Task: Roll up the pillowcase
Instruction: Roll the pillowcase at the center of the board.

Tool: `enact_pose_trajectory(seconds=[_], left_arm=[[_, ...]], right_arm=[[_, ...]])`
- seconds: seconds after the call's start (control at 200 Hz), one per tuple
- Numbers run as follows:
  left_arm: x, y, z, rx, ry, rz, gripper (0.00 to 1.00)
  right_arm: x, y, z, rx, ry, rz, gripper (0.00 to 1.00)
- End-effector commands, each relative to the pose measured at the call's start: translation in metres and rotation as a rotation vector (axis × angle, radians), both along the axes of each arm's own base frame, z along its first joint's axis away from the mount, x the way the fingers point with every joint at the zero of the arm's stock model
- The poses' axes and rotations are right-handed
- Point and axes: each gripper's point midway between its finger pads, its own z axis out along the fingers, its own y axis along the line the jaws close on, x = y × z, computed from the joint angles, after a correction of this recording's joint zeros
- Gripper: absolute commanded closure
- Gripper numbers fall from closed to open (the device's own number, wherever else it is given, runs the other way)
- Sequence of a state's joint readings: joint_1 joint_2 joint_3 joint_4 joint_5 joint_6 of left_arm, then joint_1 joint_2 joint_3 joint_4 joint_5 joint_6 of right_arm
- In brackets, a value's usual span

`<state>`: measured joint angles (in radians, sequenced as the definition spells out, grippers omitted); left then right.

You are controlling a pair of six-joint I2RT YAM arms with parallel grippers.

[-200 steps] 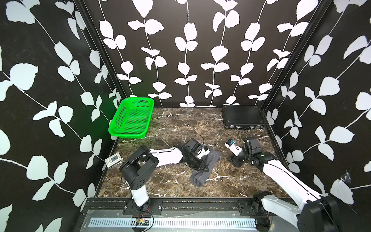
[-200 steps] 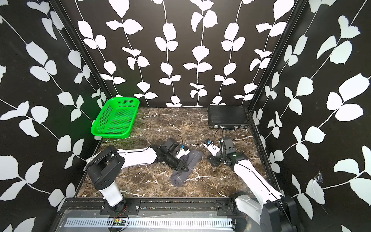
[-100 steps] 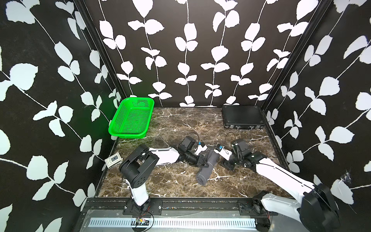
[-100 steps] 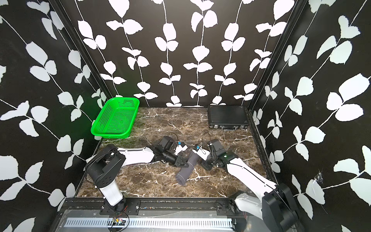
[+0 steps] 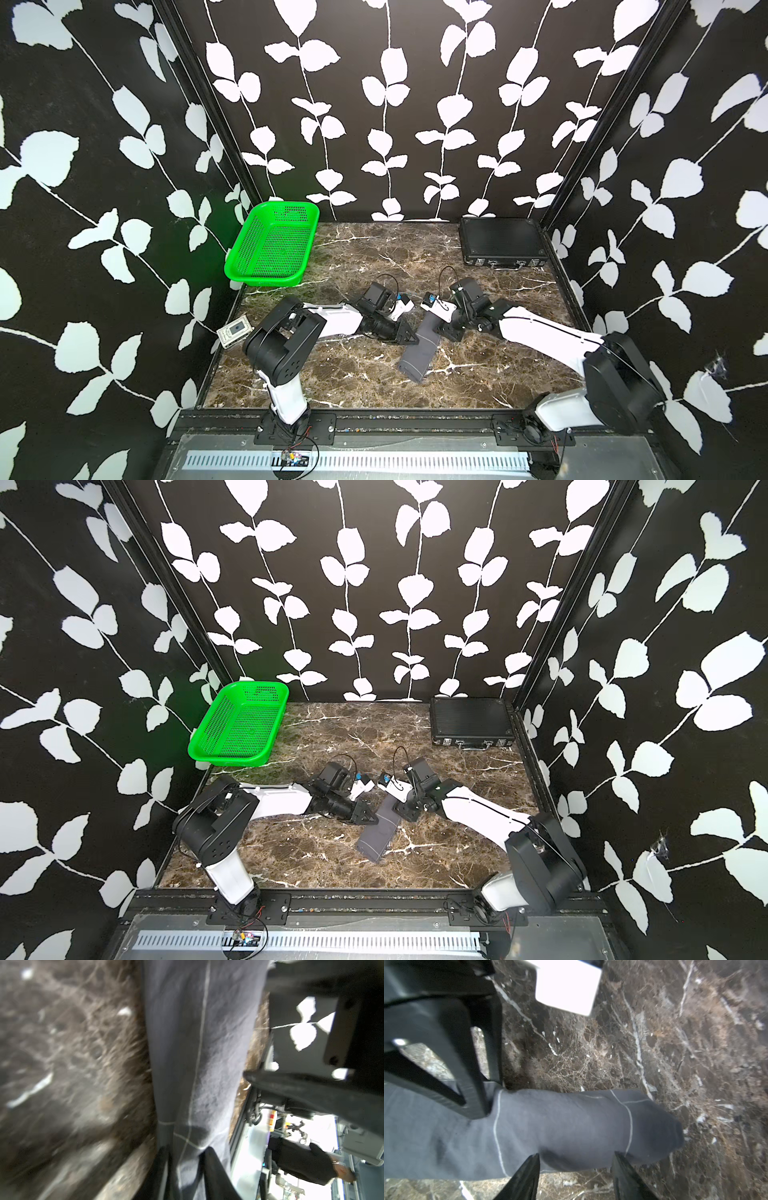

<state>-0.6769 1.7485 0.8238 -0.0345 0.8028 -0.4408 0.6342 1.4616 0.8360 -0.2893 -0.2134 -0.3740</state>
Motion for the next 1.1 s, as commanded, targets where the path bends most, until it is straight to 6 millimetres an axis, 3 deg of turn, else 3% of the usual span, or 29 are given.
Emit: enact_pose_trajectory(seconds=[0.0, 0.085, 0.2, 0.445, 0.6, 0.785, 0.96, 1.095], left_arm=[[0.000, 0.013, -0.009, 0.099, -0.033, -0.027, 0.68], [0.000, 0.020, -0.014, 0.151, -0.047, -0.039, 0.68], [0.004, 0.021, -0.015, 0.167, -0.069, -0.034, 0.64], [0.016, 0.023, -0.016, 0.223, -0.142, -0.045, 0.59], [0.028, 0.032, -0.005, 0.327, -0.258, -0.080, 0.55], [0.032, 0.026, 0.018, 0.399, -0.411, -0.125, 0.52], [0.038, 0.029, 0.054, 0.515, -0.561, -0.095, 0.49], [0.031, 0.023, 0.082, 0.593, -0.664, -0.077, 0.48]], right_arm=[[0.026, 0.013, 0.023, 0.059, -0.054, -0.089, 0.40], [0.034, 0.017, 0.041, 0.142, -0.056, -0.182, 0.38], [0.029, 0.015, 0.055, 0.217, -0.012, -0.274, 0.37], [0.000, -0.017, 0.025, 0.189, 0.116, -0.466, 0.36], [0.019, -0.018, 0.013, 0.188, 0.123, -0.535, 0.37], [0.040, -0.017, 0.004, 0.176, 0.157, -0.587, 0.40], [0.034, -0.012, -0.020, 0.144, 0.229, -0.573, 0.42], [0.033, -0.002, -0.014, 0.221, 0.258, -0.574, 0.43]])
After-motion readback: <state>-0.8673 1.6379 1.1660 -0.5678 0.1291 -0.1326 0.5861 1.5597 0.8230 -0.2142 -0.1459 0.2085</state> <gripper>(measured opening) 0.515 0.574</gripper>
